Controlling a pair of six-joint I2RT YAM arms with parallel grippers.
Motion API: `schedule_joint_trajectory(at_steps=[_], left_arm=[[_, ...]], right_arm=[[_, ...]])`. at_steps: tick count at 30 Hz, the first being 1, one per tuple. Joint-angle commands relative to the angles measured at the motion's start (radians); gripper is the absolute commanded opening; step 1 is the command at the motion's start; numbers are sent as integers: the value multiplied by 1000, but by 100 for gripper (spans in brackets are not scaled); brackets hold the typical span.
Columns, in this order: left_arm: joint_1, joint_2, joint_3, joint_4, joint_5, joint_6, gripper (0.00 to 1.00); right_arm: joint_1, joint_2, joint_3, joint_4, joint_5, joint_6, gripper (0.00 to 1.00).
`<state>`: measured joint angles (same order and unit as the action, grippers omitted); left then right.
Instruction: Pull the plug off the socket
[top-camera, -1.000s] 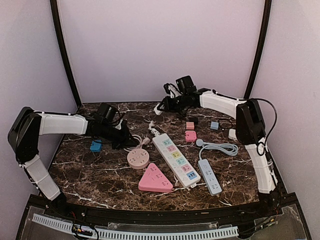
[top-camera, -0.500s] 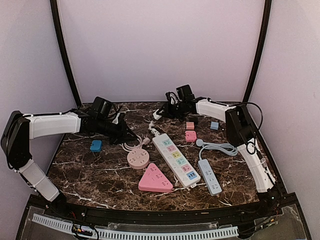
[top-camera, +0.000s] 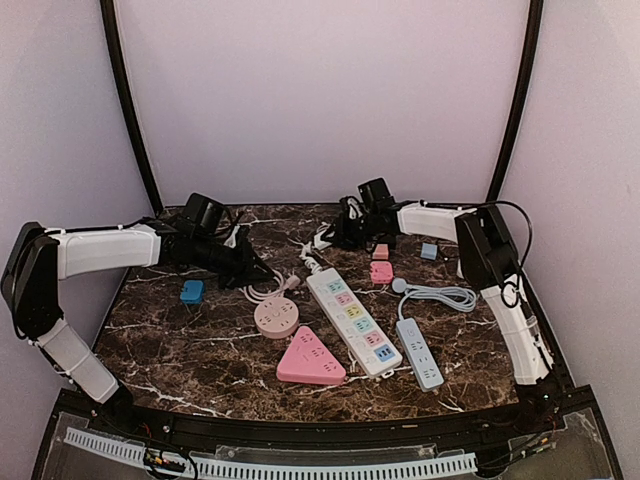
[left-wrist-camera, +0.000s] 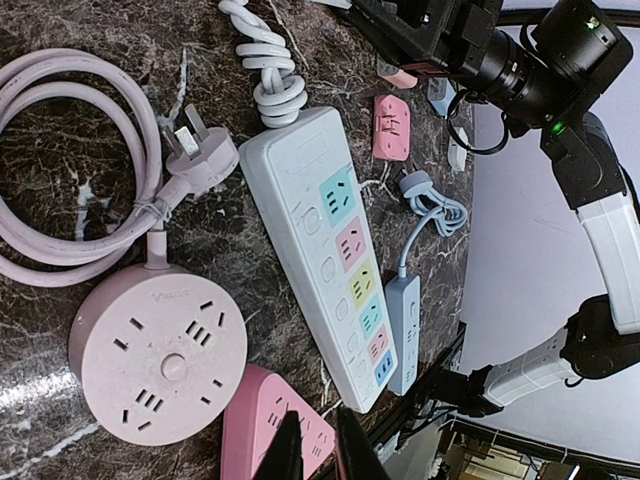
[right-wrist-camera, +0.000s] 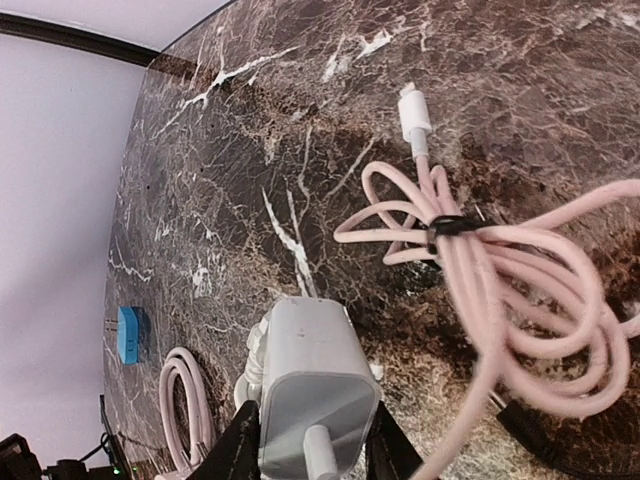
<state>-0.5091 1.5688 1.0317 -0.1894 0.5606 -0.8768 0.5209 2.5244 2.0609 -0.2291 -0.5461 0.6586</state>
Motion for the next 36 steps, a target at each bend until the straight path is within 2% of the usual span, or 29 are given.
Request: schedule_joint_trajectory(at_steps=[1, 5, 12, 15, 19, 20, 21, 24, 30, 31, 33, 36], left_arm=[[-6, -13, -9, -12, 3, -4, 12], [-6, -13, -10, -11, -2, -7, 12], [-6, -10, 0, -11, -5, 1, 13], [-6, -13, 17, -27, -25, 17, 16], [-6, -26, 46, -40, -57, 49, 30], [-6, -29, 57, -42, -62, 60, 35], [-6, -32, 62, -44, -73, 66, 40], [-6, -46, 87, -49, -108, 100, 50], [-6, -107, 129, -74, -207, 197, 73], [-6, -123, 136, -83, -219, 222, 83], [-6, -153, 140, -91, -261, 258, 97], [-6, -200, 129, -92, -344, 303, 99]], right_arm=[[-5, -75, -50, -8, 30, 5, 37], [-8, -114, -74, -25, 58, -13, 48], [-9, -176, -91, -77, 98, -56, 55], [-6, -231, -124, -98, 146, -87, 67], [3, -335, -204, -104, 194, -131, 89], [7, -364, -226, -104, 207, -142, 97], [11, -398, -253, -104, 223, -152, 98], [26, -533, -373, -83, 276, -182, 99], [49, -829, -674, 61, 361, -217, 99], [51, -883, -726, 89, 378, -223, 99], [54, -987, -830, 139, 409, -233, 99], [56, -1129, -954, 167, 461, -242, 99]])
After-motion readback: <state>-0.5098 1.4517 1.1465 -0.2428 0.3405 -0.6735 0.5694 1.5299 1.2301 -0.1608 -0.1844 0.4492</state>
